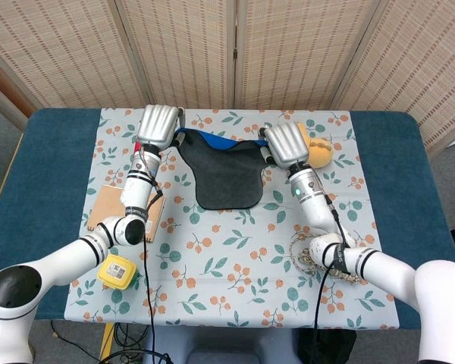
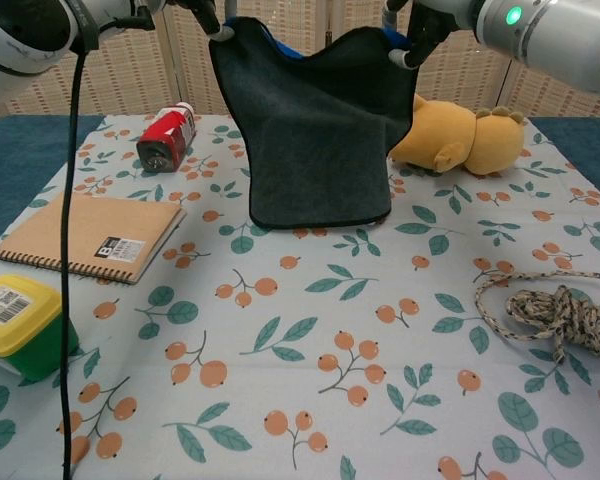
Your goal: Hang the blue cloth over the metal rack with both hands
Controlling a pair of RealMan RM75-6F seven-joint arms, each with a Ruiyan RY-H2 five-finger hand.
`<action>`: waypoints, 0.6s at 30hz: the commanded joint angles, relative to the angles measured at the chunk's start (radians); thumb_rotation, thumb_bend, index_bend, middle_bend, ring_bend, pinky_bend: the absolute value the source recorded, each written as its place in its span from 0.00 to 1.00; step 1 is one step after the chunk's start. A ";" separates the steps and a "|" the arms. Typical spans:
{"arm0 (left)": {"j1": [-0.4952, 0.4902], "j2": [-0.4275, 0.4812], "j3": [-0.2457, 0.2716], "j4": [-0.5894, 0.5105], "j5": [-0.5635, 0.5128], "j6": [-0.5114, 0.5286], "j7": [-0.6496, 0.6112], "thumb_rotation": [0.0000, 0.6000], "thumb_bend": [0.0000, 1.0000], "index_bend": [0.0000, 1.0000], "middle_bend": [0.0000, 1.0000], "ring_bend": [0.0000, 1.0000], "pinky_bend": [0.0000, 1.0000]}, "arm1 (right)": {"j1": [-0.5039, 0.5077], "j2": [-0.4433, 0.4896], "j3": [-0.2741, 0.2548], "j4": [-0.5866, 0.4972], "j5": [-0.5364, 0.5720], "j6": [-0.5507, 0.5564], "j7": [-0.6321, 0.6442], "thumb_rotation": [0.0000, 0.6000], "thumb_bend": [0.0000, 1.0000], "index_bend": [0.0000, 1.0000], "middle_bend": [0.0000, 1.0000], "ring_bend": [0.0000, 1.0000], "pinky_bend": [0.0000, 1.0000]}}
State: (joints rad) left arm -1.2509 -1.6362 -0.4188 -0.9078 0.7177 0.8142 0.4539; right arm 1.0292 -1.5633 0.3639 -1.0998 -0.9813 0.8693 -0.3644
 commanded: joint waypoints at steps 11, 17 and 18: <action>-0.012 0.001 0.002 -0.012 -0.116 -0.055 0.095 1.00 0.23 0.20 0.42 0.44 0.89 | 0.021 -0.008 0.004 -0.007 0.131 -0.009 -0.126 1.00 0.24 0.12 0.92 0.98 1.00; -0.004 0.021 0.004 -0.043 -0.167 -0.063 0.111 1.00 0.14 0.09 0.11 0.14 0.49 | 0.019 0.010 0.003 -0.027 0.156 -0.001 -0.142 1.00 0.01 0.00 0.91 0.98 1.00; -0.002 0.025 0.003 -0.049 -0.174 -0.062 0.112 1.00 0.14 0.08 0.09 0.13 0.46 | 0.016 0.014 0.002 -0.033 0.153 0.002 -0.140 1.00 0.00 0.00 0.91 0.97 1.00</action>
State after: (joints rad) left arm -1.2560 -1.6183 -0.4156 -0.9470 0.5544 0.7522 0.5618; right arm 1.0473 -1.5527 0.3668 -1.1291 -0.8272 0.8686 -0.5049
